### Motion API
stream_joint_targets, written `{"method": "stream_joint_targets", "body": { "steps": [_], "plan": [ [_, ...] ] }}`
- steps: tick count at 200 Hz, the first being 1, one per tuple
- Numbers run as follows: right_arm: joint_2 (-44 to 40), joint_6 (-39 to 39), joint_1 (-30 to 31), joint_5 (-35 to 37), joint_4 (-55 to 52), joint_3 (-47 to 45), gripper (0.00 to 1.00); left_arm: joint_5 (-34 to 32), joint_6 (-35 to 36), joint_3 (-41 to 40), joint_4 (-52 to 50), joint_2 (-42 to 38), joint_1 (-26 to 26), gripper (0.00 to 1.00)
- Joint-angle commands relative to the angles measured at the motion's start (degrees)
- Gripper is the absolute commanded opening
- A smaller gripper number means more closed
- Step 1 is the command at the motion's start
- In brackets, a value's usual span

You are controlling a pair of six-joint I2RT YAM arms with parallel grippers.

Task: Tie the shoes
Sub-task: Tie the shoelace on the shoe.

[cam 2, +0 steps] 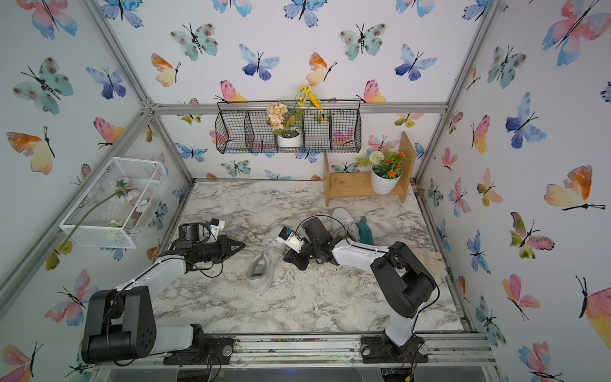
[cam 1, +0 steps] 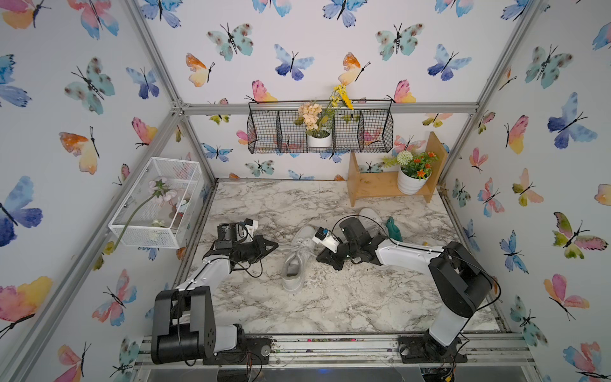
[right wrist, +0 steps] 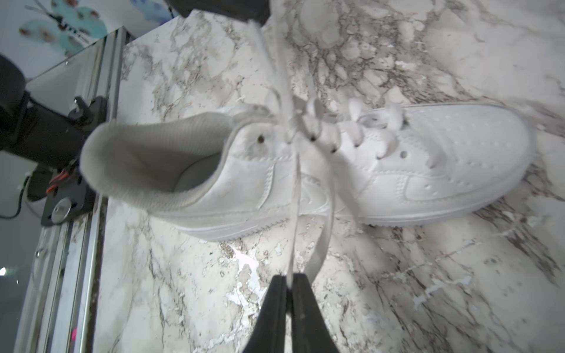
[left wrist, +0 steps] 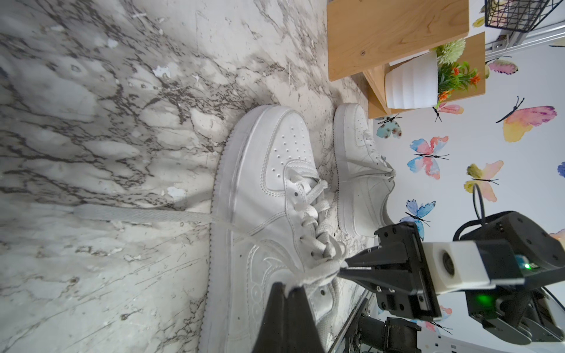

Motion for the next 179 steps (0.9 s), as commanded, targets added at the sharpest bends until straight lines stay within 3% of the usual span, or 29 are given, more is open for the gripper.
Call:
{"method": "stream_joint_targets", "body": {
  "steps": [1, 21, 45, 93, 179],
  "plan": [
    [-2.0, -2.6, -0.4, -1.7, -4.9, -1.8, 0.34, -0.4, 1.0, 0.1, 1.1, -0.9, 1.2, 0.0],
    [-4.3, -3.6, -1.4, 2.9, -4.7, -1.8, 0.45, -0.4, 0.9, 0.2, 1.1, -0.5, 1.2, 0.0],
    [-3.7, -2.3, -3.8, 3.0, -1.4, -0.3, 0.48, -0.4, 0.9, 0.3, 1.3, -0.4, 0.9, 0.0],
    [7.8, 0.2, -5.3, 0.4, -2.1, 10.6, 0.35, -0.4, 0.8, 0.1, 1.7, -0.1, 0.6, 0.0],
    [13.1, 1.9, -3.3, -3.5, -0.1, 13.9, 0.36, -0.4, 0.6, -0.1, 2.2, 0.1, 0.1, 0.0]
  ]
}}
